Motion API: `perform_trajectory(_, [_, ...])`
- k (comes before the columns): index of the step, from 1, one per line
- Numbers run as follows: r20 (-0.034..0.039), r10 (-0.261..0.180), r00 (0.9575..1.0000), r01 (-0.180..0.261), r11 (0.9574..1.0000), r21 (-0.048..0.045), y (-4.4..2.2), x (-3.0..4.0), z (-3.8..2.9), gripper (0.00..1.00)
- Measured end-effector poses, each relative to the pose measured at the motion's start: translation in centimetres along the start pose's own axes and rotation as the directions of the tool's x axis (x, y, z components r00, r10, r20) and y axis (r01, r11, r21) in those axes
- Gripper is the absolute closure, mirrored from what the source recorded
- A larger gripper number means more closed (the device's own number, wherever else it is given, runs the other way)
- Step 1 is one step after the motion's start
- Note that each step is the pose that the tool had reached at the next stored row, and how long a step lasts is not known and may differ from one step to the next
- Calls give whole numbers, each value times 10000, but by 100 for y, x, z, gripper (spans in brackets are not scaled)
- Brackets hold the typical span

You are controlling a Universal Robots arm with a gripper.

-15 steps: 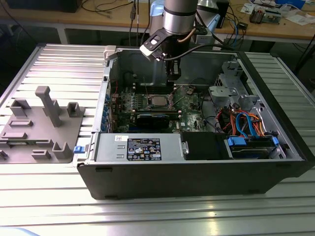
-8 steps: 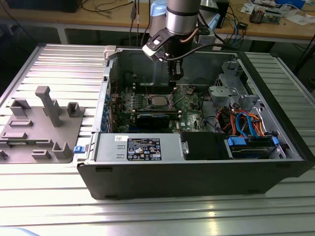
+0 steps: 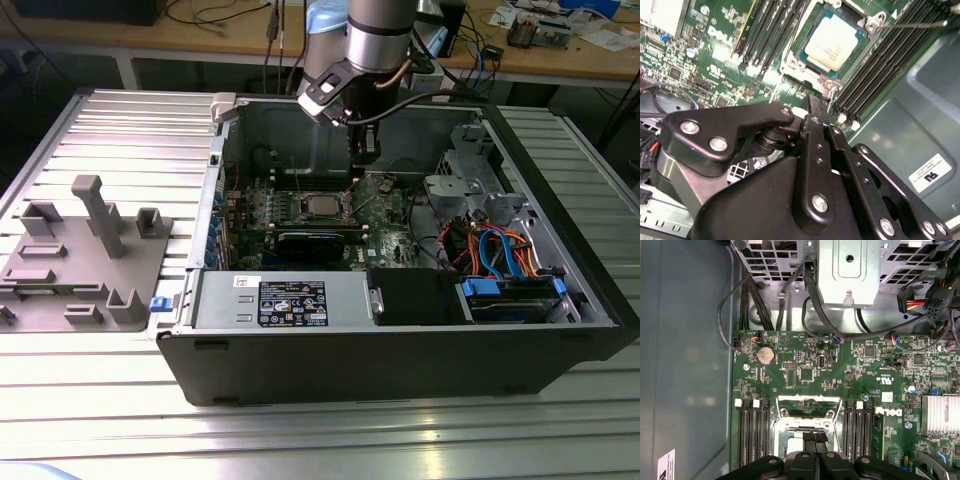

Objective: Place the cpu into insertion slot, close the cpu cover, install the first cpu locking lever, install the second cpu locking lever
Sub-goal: 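Close the cpu cover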

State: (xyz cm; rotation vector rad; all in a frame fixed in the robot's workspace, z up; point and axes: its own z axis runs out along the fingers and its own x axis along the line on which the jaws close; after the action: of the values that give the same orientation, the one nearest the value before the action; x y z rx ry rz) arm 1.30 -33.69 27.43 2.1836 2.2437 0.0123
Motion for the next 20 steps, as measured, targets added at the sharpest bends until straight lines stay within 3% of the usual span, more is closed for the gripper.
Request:
perform_trajectory(8, [10, 2, 10000, -2, 10000, 1, 185, 21, 57, 89])
perform_trajectory(20, [10, 0, 10000, 0, 10000, 2, 353, 32, 87, 89])
